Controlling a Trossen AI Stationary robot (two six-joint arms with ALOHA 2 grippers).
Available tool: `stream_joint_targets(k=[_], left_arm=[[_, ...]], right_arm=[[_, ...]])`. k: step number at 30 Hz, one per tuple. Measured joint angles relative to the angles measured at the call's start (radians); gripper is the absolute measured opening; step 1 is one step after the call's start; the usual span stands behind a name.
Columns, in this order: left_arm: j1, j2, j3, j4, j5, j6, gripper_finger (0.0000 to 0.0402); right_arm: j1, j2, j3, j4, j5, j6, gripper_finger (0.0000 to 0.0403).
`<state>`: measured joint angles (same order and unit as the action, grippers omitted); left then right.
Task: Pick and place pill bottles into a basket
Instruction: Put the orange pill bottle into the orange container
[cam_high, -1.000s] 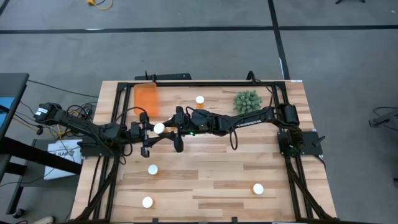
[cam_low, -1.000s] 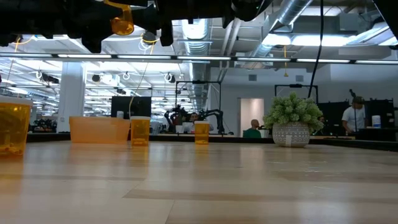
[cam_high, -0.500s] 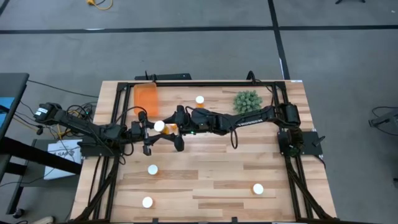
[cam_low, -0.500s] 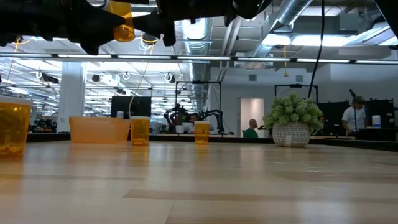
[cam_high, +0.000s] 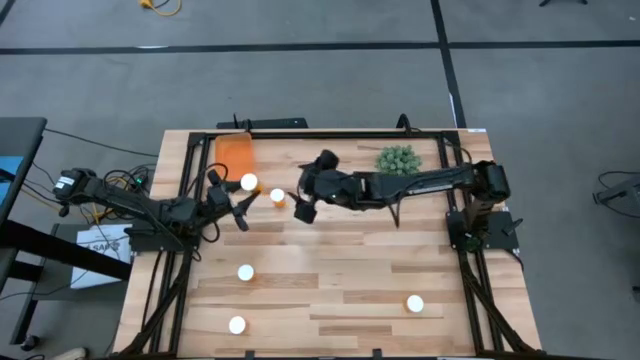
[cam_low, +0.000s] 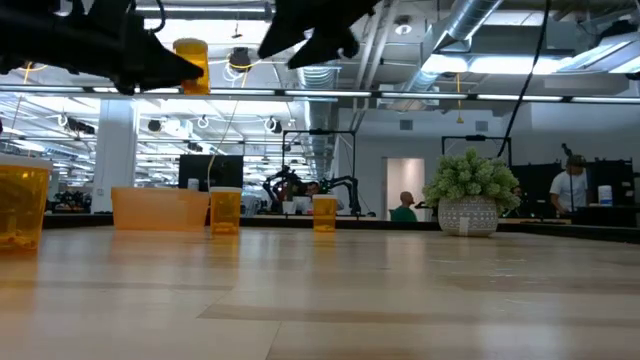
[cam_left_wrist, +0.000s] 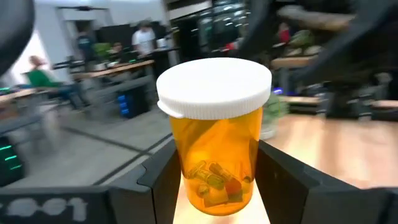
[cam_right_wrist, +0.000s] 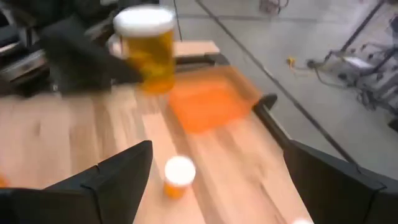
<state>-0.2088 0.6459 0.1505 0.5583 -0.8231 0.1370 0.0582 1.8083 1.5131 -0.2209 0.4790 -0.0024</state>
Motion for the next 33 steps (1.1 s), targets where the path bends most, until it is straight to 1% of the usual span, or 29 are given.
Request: stream_joint_targets(k=[3, 7, 14, 17, 19, 21, 26, 31, 33], left_arm=[[0.069, -0.027, 0.0, -0.098, -0.027, -0.045, 0.0167], [0.191, -0.051, 0.0, -0.207, -0.025, -0.127, 0.0167], [0.429, -0.052, 0.0, -0.318, 0.068, -0.286, 0.0167], [0.529, -0.05, 0.0, -0.384, 0.133, -0.36, 0.0167], [0.586, -0.048, -0.002, -0.41, 0.191, -0.377, 0.0167], [0.629, -0.04, -0.01, -0.412, 0.235, -0.383, 0.0167], [0.682, -0.001, -0.046, -0.398, 0.277, -0.408, 0.0167], [0.696, 0.043, -0.134, -0.258, 0.277, -0.412, 0.0167], [0.7, 0.055, -0.139, -0.231, 0.276, -0.413, 0.0167]], right_arm=[[0.023, -0.022, 0.0, -0.095, 0.03, 0.04, 0.0351], [0.057, -0.024, 0.0, -0.183, 0.089, 0.085, 0.0343], [0.097, -0.024, 0.0, -0.252, 0.118, 0.165, 0.0333], [0.112, -0.024, 0.0, -0.26, 0.154, 0.171, 0.0331], [0.118, -0.024, 0.0, -0.26, 0.158, 0.179, 0.0331], [0.12, -0.024, 0.0, -0.26, 0.159, 0.188, 0.0331], [0.119, -0.024, 0.0, -0.259, 0.159, 0.198, 0.0329], [0.119, -0.024, 0.0, -0.256, 0.159, 0.206, 0.0329], [0.119, -0.024, 0.0, -0.248, 0.159, 0.207, 0.0329]])
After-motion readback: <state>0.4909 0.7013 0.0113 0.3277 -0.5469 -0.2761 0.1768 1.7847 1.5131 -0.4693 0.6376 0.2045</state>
